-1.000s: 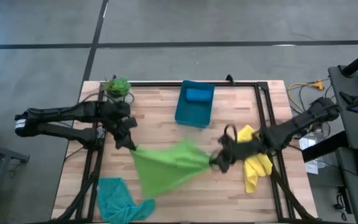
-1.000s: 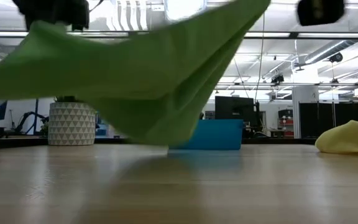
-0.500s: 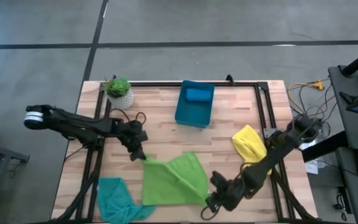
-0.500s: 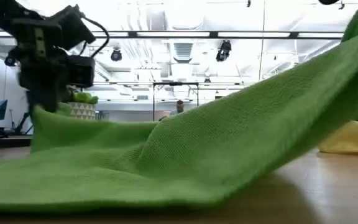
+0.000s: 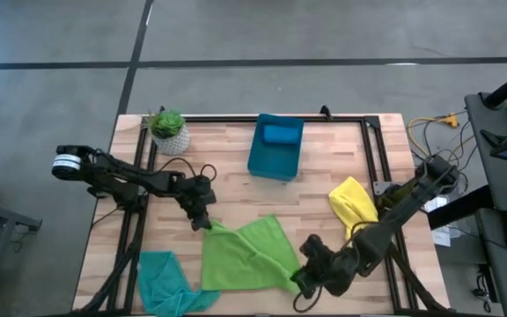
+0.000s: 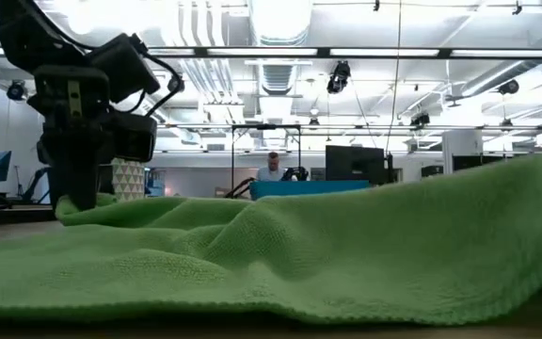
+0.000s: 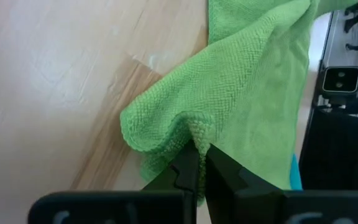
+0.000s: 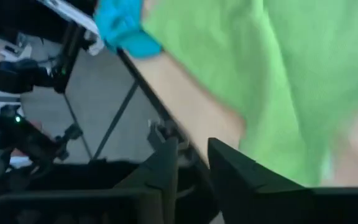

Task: Fold microfiber towels
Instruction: Fold the green microfiber cloth

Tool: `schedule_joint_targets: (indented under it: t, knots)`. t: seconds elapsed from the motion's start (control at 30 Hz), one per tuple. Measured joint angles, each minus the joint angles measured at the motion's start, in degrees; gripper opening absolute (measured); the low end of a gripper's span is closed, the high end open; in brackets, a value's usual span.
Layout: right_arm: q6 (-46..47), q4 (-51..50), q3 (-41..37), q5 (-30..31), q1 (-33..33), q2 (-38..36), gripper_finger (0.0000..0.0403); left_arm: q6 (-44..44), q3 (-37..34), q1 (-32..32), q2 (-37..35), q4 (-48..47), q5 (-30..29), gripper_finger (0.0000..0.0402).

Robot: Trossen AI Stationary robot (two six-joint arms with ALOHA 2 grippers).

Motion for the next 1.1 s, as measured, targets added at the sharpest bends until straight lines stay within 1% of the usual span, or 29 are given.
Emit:
schedule_joint_targets:
  t: [0.1,0.13,0.17,0.23,0.3,0.4,0.43,0.5,0.57,0.63,0.83,0.9,0.97,1.1]
  knots:
    - [-8.6,-2.3,-0.2,4.9,-2.9,-0.3,0.0115,1.2,-0.1,0.0,0.0,0.1,-0.4,0.0]
    - [-11.1,-3.7,-0.5,4.9,-4.8,-0.1,0.0116,1.3,-0.1,0.0,0.0,0.1,-0.6,0.0]
    - [-13.2,-4.3,-0.8,3.9,-7.2,0.4,0.0115,1.3,-0.1,0.0,-0.1,0.1,-0.6,0.0]
    - [-18.2,-5.3,-2.2,-0.2,-12.0,1.3,0.01,1.4,-0.1,0.0,-0.1,0.1,-0.7,0.0]
    - [-23.6,-4.0,-3.4,-3.0,-16.9,2.8,0.0074,1.4,-0.2,0.1,-0.1,0.1,-0.7,0.0]
    - [-28.3,-4.0,-4.9,-4.5,-23.2,4.7,0.0027,1.4,-0.2,0.1,-0.1,0.2,-0.9,0.0]
    - [-30.0,-2.9,-5.4,-6.1,-25.0,5.2,0.0018,1.4,-0.2,0.1,-0.1,0.1,-0.9,0.0]
    - [-33.5,-0.6,-6.7,-11.3,-28.6,6.3,0.0013,1.4,-0.2,0.0,-0.1,0.1,-0.9,0.0]
    - [-36.1,3.8,-7.7,-16.3,-31.2,7.6,0.001,1.3,-0.2,0.1,-0.1,0.0,-1.0,0.0]
    - [-37.9,5.7,-8.0,-19.1,-32.5,9.0,0.0009,1.3,-0.2,0.1,-0.1,0.1,-1.8,0.0]
    - [-41.0,6.0,-5.3,-24.8,-33.8,14.7,0.0009,1.1,-0.3,0.1,-0.1,0.1,-2.4,0.0]
    - [-41.3,5.8,-3.9,-24.9,-33.8,16.8,0.0009,1.0,-0.3,0.1,-0.1,0.1,-3.0,0.0]
    - [-40.7,3.6,-2.6,-24.6,-33.7,18.8,0.0009,1.0,-0.3,0.1,-0.1,0.1,-3.6,0.0]
    - [-39.1,-3.2,0.1,-20.2,-33.7,20.2,0.0008,1.0,-0.3,0.1,-0.1,0.1,-3.8,0.0]
